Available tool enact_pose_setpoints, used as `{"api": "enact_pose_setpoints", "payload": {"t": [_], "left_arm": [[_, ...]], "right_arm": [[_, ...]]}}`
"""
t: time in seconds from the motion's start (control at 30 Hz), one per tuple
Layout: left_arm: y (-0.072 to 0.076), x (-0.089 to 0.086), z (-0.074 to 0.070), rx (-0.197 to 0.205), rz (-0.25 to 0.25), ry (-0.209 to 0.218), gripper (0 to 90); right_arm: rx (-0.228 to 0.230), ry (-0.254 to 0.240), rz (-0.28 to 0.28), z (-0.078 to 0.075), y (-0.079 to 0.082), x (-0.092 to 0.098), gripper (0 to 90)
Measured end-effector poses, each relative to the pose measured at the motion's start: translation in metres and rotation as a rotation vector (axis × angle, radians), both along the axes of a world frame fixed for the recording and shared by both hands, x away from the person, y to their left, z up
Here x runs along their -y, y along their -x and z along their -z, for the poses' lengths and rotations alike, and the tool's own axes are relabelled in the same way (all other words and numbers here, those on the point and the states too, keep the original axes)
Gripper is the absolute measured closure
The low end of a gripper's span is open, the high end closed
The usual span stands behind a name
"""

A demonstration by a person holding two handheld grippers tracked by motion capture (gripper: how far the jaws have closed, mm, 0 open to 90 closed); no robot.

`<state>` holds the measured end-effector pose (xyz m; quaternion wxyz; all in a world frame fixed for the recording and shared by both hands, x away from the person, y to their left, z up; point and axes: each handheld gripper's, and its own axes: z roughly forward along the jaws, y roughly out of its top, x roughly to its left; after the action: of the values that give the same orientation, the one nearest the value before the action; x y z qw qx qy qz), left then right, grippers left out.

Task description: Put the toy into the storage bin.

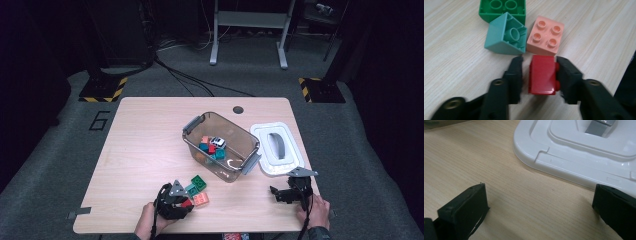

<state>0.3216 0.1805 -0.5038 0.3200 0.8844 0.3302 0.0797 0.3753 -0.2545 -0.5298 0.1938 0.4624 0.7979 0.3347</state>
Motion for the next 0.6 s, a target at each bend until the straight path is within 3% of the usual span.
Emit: {"api": "enact_pose_setpoints", "payload": {"t": [0.27, 0.6], "left_arm": [[-0.009, -0.010, -0.002, 0.008, -0.024, -0.004, 67.6], [-0.033, -0.029, -0.025, 0.069, -0.080, -0.018, 67.5]], "right_arm": [[-0.001, 0.000, 0.001, 0.000, 0.000, 0.000, 0.0], [0.000, 0.000, 0.001, 0.000, 0.000, 0.000, 0.0]]}}
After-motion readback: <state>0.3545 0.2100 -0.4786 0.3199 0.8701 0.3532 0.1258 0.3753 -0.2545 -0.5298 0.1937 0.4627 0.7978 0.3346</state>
